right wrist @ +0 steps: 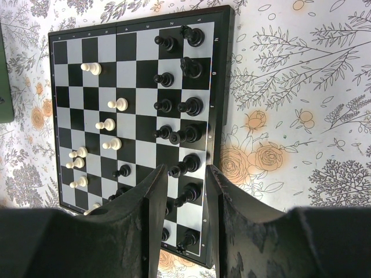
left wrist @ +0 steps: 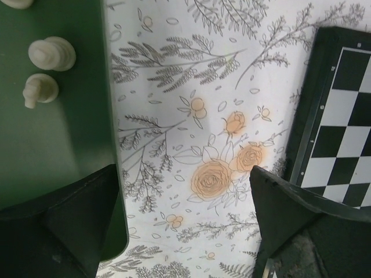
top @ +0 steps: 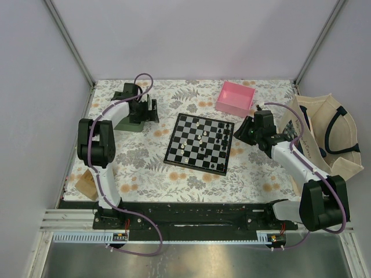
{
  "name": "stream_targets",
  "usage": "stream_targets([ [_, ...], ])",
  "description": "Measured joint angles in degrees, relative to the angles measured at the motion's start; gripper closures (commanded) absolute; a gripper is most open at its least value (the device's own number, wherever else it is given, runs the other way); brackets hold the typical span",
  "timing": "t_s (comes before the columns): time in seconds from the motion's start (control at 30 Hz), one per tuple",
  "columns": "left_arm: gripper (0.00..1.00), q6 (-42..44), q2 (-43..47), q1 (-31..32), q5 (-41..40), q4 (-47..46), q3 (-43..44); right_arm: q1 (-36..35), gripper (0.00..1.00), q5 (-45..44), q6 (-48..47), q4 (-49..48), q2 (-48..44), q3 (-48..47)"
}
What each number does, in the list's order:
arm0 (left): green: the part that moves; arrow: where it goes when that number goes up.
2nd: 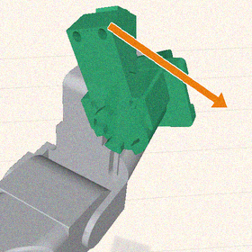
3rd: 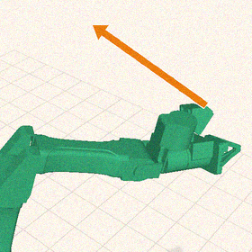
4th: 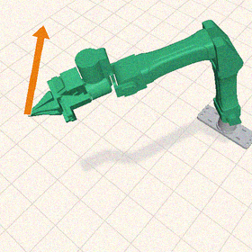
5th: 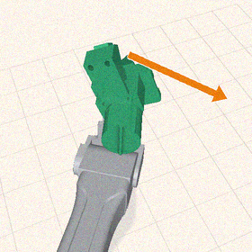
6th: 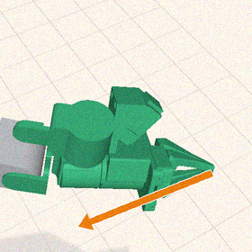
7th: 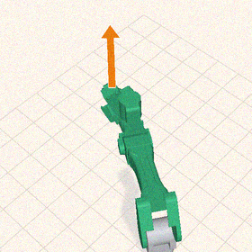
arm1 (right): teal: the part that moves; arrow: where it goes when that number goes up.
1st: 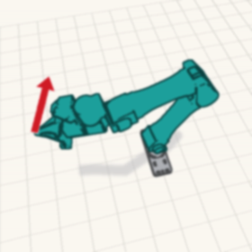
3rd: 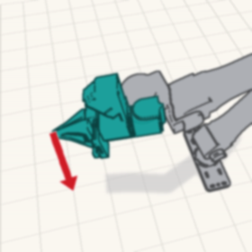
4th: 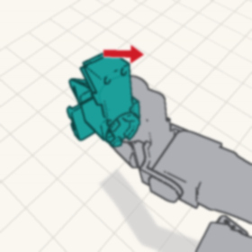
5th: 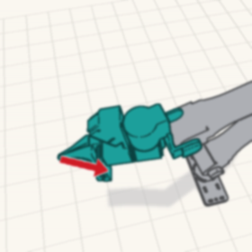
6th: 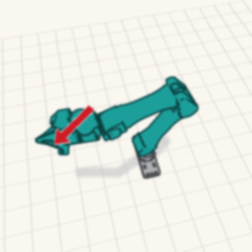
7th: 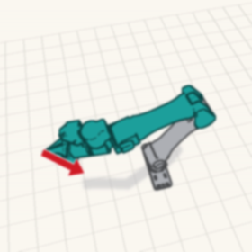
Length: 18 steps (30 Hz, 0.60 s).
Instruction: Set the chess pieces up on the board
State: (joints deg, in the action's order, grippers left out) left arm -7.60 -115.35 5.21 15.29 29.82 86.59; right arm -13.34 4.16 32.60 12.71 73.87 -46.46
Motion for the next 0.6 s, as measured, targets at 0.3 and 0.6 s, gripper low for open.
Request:
stream_targets([
  [0.3, 0.04, -0.46, 2.16, 2.75, 0.50, -0.13, -3.13, 0.02, 0.58, 0.02, 0.00, 0.02, -0.74, 0.46],
  [0.6, 0.04, -2.38, 4.87, 6.03, 1.95, -1.99, -6.56, 0.02, 0.57, 0.26, -0.33, 0.00, -1.40, 0.50],
])
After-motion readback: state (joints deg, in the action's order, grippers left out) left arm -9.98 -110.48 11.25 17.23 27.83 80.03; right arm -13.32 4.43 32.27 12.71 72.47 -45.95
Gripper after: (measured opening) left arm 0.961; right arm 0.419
